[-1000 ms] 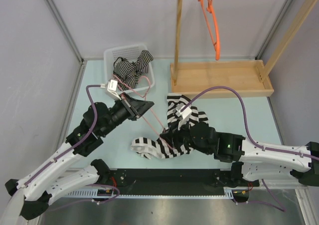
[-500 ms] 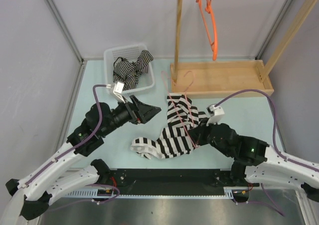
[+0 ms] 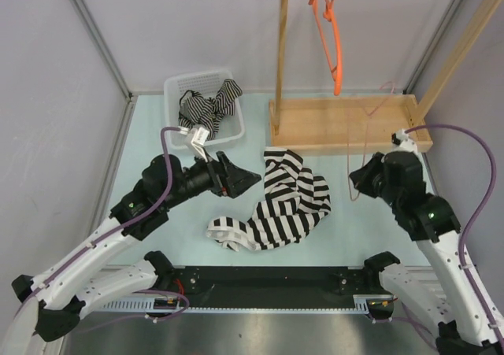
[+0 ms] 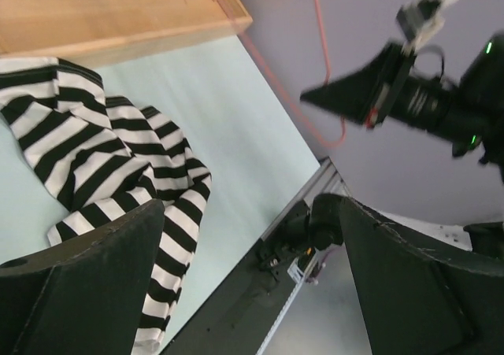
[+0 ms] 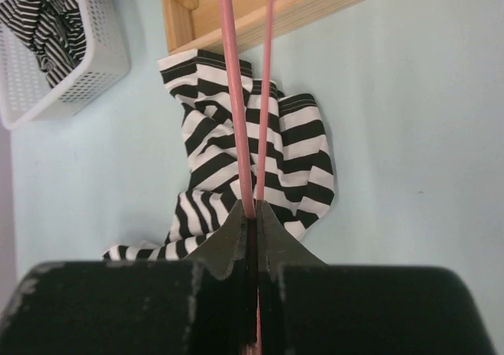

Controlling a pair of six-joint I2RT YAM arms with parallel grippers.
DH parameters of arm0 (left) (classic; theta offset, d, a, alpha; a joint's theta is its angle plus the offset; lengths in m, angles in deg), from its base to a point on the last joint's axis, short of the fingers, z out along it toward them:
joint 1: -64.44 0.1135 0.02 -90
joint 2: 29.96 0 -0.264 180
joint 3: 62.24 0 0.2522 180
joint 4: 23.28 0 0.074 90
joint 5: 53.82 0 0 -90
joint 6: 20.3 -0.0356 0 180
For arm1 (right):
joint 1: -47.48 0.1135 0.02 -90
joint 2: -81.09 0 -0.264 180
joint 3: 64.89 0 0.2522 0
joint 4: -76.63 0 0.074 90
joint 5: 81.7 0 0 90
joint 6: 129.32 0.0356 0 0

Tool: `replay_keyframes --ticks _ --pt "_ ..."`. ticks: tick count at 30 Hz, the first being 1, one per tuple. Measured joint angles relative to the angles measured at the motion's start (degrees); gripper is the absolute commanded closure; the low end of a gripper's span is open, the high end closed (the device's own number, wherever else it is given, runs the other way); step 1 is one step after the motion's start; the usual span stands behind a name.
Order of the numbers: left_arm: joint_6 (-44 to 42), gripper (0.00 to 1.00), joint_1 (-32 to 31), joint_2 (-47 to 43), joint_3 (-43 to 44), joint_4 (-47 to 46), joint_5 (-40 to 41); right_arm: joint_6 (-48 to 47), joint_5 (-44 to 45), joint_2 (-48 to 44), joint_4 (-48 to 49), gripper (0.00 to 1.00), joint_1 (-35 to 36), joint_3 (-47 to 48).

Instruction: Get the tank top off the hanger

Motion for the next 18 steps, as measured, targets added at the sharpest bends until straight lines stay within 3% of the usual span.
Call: replay_keyframes --ticks 6,18 --pt "-1.68 0.01 0.0 3.02 0.2 1.05 -5.33 -10.29 -16.33 10.4 -0.13 1.0 -21.4 12.24" --pt "-5.29 0.01 0.0 3.8 0.13 4.74 -9.44 -20.17 -26.84 33.24 0.52 1.0 -24.13 49.27"
